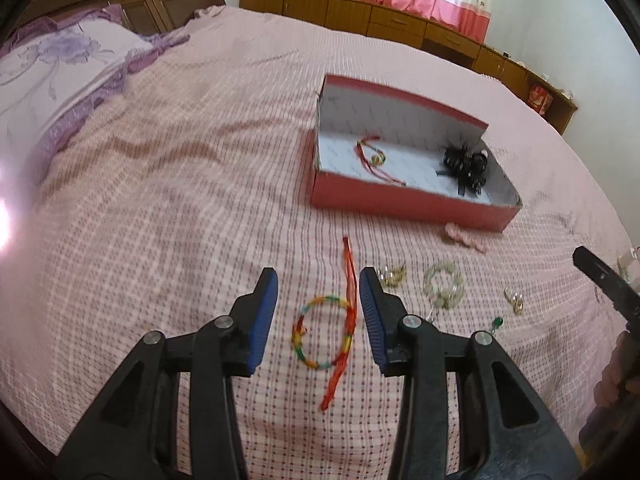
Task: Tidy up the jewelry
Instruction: 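Grasp the second rainbow bracelet with the left gripper while the right grasps the gold pendant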
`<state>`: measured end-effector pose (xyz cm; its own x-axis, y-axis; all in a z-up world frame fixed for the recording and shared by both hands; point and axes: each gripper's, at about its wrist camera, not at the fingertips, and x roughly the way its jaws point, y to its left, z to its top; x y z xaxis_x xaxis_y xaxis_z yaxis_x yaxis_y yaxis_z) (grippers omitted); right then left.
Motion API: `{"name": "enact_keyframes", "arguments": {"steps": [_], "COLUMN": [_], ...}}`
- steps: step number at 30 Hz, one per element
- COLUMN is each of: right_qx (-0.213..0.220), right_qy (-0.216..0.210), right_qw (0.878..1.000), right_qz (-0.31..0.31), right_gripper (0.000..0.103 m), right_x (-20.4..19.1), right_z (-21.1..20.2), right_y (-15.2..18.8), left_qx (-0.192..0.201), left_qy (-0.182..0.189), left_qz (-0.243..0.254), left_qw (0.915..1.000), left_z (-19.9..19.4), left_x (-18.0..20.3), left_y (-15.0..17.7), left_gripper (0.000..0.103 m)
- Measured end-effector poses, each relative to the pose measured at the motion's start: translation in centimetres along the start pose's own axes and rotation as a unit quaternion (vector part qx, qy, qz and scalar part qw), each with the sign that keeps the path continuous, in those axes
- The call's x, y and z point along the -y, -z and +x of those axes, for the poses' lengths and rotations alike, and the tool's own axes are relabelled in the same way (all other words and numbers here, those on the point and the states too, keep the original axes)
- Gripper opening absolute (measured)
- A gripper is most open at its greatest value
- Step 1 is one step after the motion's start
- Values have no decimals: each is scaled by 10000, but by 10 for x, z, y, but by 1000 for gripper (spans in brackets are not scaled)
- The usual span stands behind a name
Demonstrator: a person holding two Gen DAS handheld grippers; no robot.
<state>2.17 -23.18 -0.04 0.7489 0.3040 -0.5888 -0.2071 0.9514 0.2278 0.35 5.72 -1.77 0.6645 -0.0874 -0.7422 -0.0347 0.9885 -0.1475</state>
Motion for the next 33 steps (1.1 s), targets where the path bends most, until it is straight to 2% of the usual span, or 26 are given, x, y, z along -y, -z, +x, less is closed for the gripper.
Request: {"name": "enact_keyframes", "arguments": {"steps": [16,24,33], "right_qx": [-603,-859,-824], "right_qy": [166,214,187], "right_qw": [9980,9961,9964], "right_qz": [-28,-10,-9], "right_gripper": [55,55,56], "right_x": [2,4,6], "right_z": [37,60,72], "right_y": [40,54,60], "left_qx": [-422,-374,-297], "left_qy": [120,173,255], "left_qz": [-205,-208,-323], "left_qw": [9988,9989,9987], "left_z": [31,41,41], "left_x": [-6,-8,-13], "left_y": [35,44,49], "left_gripper": [34,34,34]}}
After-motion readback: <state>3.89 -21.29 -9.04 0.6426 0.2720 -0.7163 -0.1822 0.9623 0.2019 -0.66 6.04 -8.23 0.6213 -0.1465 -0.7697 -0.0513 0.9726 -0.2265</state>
